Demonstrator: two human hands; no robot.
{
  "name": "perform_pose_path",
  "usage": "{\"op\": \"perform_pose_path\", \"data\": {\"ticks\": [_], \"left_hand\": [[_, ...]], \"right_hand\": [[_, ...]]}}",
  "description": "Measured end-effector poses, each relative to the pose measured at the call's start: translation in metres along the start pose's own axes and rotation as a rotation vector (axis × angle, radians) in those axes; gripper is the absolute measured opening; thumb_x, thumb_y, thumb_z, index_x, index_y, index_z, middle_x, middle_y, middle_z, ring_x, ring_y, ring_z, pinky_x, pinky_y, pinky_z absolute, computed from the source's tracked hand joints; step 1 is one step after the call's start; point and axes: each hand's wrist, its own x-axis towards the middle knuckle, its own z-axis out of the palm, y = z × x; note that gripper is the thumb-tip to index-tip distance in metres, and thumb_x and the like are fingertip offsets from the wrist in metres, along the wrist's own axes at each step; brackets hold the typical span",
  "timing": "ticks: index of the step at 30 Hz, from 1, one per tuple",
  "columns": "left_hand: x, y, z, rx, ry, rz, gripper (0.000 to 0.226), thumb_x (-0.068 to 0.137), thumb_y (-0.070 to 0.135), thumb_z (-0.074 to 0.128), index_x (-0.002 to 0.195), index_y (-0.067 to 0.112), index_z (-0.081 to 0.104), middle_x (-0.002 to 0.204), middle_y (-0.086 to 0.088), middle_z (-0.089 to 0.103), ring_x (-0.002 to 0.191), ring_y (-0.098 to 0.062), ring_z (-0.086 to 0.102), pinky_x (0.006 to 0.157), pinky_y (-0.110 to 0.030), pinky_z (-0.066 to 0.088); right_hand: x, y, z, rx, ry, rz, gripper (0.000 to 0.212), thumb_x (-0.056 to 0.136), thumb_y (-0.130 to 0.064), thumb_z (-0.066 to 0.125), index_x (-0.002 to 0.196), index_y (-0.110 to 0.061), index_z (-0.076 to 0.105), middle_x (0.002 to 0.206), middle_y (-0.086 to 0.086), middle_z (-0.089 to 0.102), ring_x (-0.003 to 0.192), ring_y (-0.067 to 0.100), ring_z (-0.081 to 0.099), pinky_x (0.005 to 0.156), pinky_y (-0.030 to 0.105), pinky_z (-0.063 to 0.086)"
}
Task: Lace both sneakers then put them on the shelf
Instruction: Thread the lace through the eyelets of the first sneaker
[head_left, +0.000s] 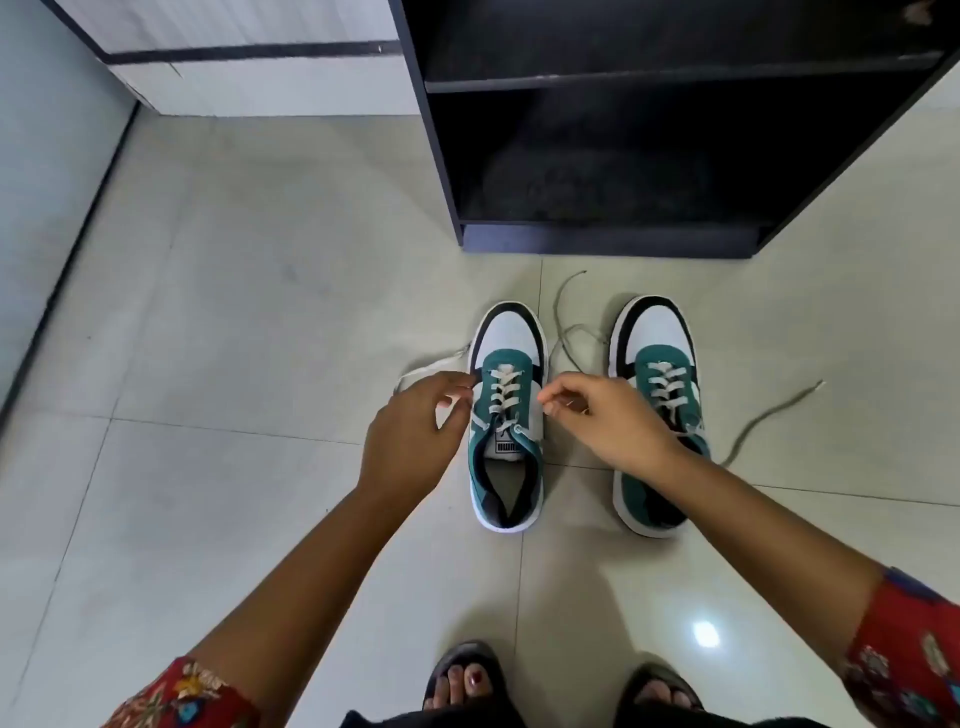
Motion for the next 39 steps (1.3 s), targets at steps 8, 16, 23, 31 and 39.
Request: {"op": "perform_pose_path", "data": {"ticks": [8,16,23,31,39], "left_hand": [[0.006,-0.042,0.019,-0.039,-0.050,0.074,0.039,0.086,0.009,0.050,0.116,0.032,0.058,0.126,0.012,0.059,0.116,-0.013,0.052,0.093,-0.034,0.047],[0.002,-0.047,0.034,0.157,-0.026,0.199,0.013,0.090,0.024,0.052,0.094,0.017,0.062,0.128,-0.002,0.059,0.121,-0.022,0.049,0.096,-0.035,0.041],[-0.006,-0.037,0.014,0.040,0.028,0.183,0.021,0.088,0.036,0.045,0.089,0.020,0.058,0.061,0.011,0.057,0.062,-0.004,0.055,0.098,-0.034,0.037],[0.012,-0.006,-0.025,-0.280,0.195,0.005,0.018,0.090,0.024,0.050,0.081,0.020,0.066,0.063,0.001,0.057,0.059,-0.022,0.052,0.056,-0.029,0.040],[0.007,-0.049,-0.012,0.558,-0.102,0.015,0.036,0.088,0.039,0.044,0.116,0.023,0.060,0.123,-0.002,0.061,0.106,-0.027,0.059,0.082,-0.034,0.043]], "right_hand": [[-0.006,0.007,0.019,-0.285,-0.082,0.031,0.040,0.081,-0.017,0.056,0.120,-0.028,0.053,0.111,-0.005,0.069,0.098,0.017,0.063,0.083,0.033,0.050],[-0.013,0.014,0.041,-0.312,0.021,0.019,0.035,0.073,-0.018,0.061,0.106,-0.024,0.055,0.092,-0.005,0.071,0.094,0.024,0.061,0.081,0.036,0.048],[-0.024,-0.009,0.013,0.024,-0.038,0.013,0.011,0.083,-0.029,0.057,0.087,-0.019,0.057,0.087,0.001,0.067,0.081,0.020,0.061,0.070,0.029,0.045],[-0.032,-0.050,-0.050,-0.213,0.409,-0.210,0.004,0.085,-0.027,0.058,0.083,-0.024,0.059,0.064,-0.005,0.062,0.057,0.012,0.055,0.054,0.026,0.041],[-0.038,-0.022,-0.026,-0.733,-0.059,0.018,0.027,0.084,-0.031,0.052,0.110,-0.025,0.058,0.112,0.000,0.064,0.102,0.023,0.059,0.072,0.031,0.041]]}}
